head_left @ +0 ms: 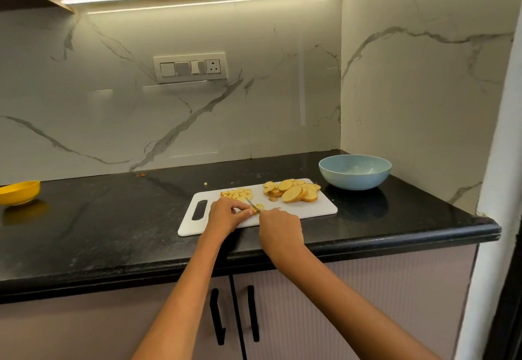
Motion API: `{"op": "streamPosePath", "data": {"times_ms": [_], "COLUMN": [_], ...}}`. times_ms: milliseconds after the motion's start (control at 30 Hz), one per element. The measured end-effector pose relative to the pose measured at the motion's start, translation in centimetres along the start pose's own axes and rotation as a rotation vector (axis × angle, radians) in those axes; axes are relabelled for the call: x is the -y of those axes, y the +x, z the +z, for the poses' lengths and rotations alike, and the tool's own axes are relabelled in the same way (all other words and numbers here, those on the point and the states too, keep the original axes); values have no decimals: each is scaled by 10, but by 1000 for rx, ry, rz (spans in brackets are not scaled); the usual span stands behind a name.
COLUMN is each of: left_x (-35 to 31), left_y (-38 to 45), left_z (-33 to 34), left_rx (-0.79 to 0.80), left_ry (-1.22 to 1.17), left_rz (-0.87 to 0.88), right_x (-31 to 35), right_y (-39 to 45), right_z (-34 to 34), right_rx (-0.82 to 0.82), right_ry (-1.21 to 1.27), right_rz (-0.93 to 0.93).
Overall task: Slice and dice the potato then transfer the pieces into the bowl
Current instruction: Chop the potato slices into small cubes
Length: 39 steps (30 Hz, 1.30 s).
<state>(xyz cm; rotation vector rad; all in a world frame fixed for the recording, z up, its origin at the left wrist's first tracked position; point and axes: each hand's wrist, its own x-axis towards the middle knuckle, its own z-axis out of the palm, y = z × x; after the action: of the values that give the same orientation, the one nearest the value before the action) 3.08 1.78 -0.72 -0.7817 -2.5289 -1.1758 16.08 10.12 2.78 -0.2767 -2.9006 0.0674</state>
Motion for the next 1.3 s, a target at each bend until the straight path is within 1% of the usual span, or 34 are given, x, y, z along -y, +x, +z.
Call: {"op": "streamPosePath", "data": {"times_ms": [200, 333, 400, 467, 533, 667, 800, 1167, 1300], "left_x": [-1, -2, -2, 0, 2, 3, 5, 1, 1], "left_y": [-1, -3, -3, -1, 0, 1, 0, 1, 1], "left_z": [0, 2, 1, -1, -1, -1, 0, -4, -4], "left_rx": [-2, 2, -42, -135, -183, -131, -72, -41, -57], "left_ry": [33, 17, -35, -94, -133, -153, -89, 10, 38], "left_rz": [-3, -1, -18, -56, -80, -89, -85, -64, -50], "right_x": [-2, -7, -11, -13, -15, -15, -14, -8, -6], "right_y": [-20, -11, -7, -7, -8, -8, -10, 4, 6], "right_z": [7, 4, 3, 4, 5, 4, 4, -3, -2], "right_rx": [-51, -60, -52, -42, -36, -34, -21, -31, -25], "right_ry": [-112, -82, -21, 40, 86, 125, 130, 73, 36], "right_rz": [-57, -26, 5, 37, 55, 44, 27, -11, -37]}}
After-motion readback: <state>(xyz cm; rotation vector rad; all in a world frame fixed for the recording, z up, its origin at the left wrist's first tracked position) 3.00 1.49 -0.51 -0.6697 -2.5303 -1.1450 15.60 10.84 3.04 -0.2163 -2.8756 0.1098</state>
